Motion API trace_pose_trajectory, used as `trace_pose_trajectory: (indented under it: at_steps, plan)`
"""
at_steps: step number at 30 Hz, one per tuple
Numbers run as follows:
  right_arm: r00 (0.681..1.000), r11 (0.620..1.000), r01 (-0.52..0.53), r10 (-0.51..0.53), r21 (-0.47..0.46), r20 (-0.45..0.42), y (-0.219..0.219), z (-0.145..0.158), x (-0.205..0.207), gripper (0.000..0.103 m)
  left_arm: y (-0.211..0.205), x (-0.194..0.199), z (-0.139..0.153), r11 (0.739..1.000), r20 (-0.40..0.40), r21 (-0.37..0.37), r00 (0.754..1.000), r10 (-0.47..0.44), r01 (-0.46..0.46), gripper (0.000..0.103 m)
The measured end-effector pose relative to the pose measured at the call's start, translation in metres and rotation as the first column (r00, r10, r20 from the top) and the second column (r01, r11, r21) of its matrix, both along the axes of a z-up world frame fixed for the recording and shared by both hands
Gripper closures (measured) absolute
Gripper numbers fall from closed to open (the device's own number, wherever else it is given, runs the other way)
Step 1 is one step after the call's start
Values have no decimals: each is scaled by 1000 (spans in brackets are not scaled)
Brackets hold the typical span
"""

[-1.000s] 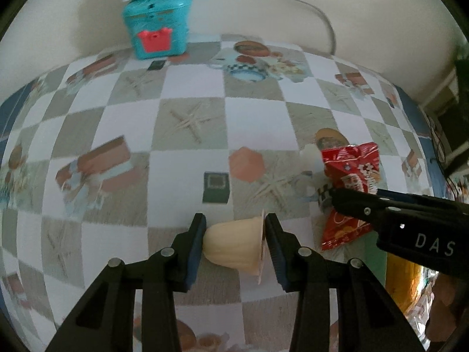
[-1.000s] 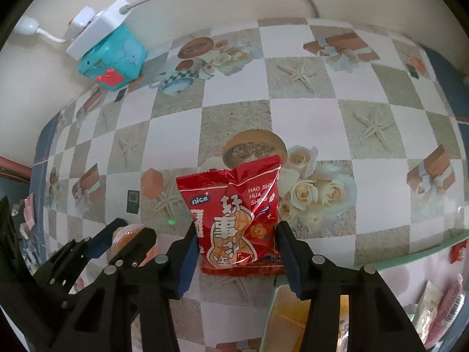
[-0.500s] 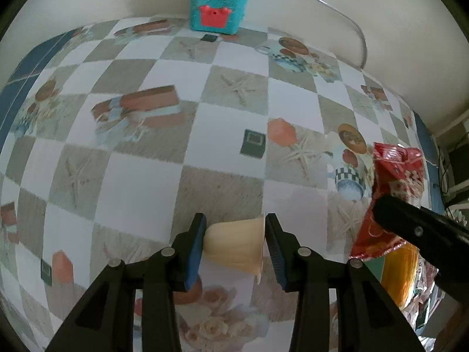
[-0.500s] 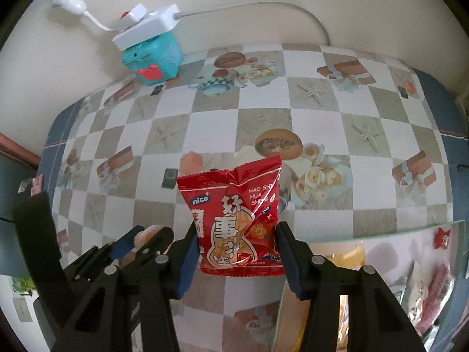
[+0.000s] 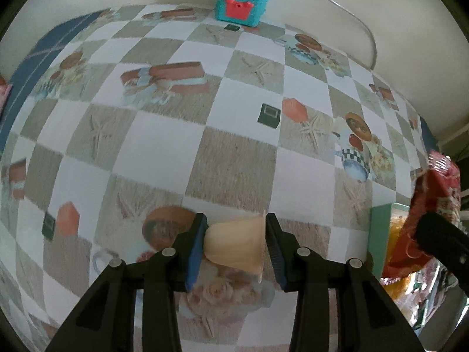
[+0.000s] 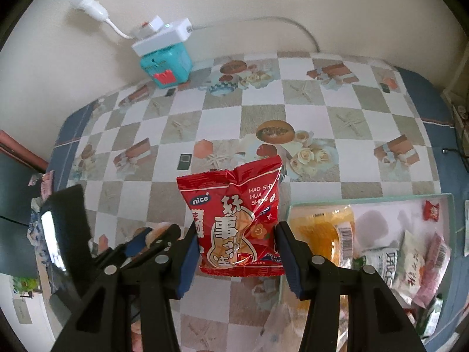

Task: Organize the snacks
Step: 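Lift both items and carry them over the white tray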

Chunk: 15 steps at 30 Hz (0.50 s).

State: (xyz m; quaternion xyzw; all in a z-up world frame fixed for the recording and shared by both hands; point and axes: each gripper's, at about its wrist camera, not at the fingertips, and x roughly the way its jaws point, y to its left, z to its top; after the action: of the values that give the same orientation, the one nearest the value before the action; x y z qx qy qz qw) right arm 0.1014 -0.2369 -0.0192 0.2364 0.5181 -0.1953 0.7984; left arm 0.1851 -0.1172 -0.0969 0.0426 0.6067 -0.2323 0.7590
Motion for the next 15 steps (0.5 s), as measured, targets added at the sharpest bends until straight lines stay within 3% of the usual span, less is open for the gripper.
trace_pose_trajectory:
  at_steps: [5, 15]
  plan:
    - [998, 999, 41, -41, 8, 51, 9, 13, -22, 49, 14, -10, 3, 999, -49, -15, 998, 49, -50, 64]
    - [968, 980, 186, -195, 74, 155, 25, 22, -86, 49, 49, -37, 26, 987, -67, -67, 988, 140, -144, 64]
